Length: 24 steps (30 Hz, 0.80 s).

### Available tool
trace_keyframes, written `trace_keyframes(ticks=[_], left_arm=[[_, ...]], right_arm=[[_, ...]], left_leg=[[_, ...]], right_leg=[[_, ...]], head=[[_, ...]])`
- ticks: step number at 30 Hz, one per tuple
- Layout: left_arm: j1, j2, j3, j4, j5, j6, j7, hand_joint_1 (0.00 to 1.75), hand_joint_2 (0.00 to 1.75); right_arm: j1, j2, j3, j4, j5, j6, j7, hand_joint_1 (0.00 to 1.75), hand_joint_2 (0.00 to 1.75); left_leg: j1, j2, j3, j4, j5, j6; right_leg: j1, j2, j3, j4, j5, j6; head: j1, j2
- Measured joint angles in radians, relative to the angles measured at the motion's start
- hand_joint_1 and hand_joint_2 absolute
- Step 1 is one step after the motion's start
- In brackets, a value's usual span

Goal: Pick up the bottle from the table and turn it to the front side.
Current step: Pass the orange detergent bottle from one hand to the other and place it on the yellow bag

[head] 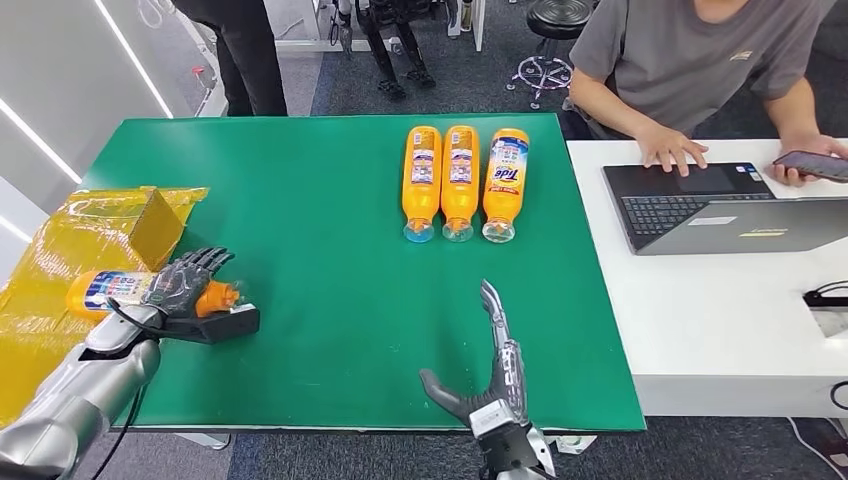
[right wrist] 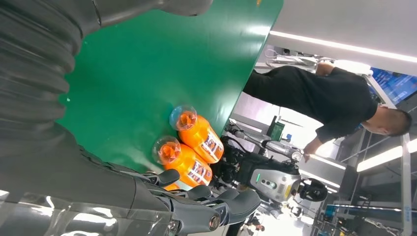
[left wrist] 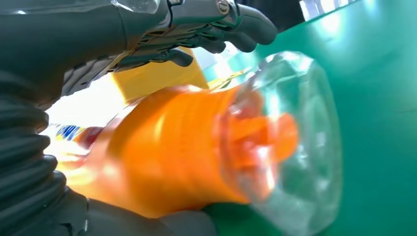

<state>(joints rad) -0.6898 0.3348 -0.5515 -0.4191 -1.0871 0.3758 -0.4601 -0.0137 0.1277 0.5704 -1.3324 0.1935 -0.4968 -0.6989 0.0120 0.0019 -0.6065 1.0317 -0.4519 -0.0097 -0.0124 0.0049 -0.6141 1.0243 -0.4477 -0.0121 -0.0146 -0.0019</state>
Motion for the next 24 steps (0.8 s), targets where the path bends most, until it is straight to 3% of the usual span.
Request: trace_keyframes(ticks=[10,24], left_arm=[[0.102,0.074,0.076,-0.089,0.033,0.047,0.017,0.00,1.75],[0.231,0.082,0.195,-0.240,-0.050,0.084,0.043,0.00,1.75]], right_arm=[[0.012,0.002,-0.021,-0.010,0.007,0.014,0.000,0.00,1.75],[0.029,0.017,-0.041,-0.016,0.016,0.032,0.002,0.00,1.75]], left_leg=[[0.000,0.000,0.000,0.000,0.000,0.000],[0.000,0.000,0.000,0.000,0.000,0.000]], right_leg=[[0.000,0.000,0.000,0.000,-0.001,-0.001],[0.000,0.000,0.000,0.000,-0.001,-0.001]], head=[[0.000,0.000],[0.000,0.000]])
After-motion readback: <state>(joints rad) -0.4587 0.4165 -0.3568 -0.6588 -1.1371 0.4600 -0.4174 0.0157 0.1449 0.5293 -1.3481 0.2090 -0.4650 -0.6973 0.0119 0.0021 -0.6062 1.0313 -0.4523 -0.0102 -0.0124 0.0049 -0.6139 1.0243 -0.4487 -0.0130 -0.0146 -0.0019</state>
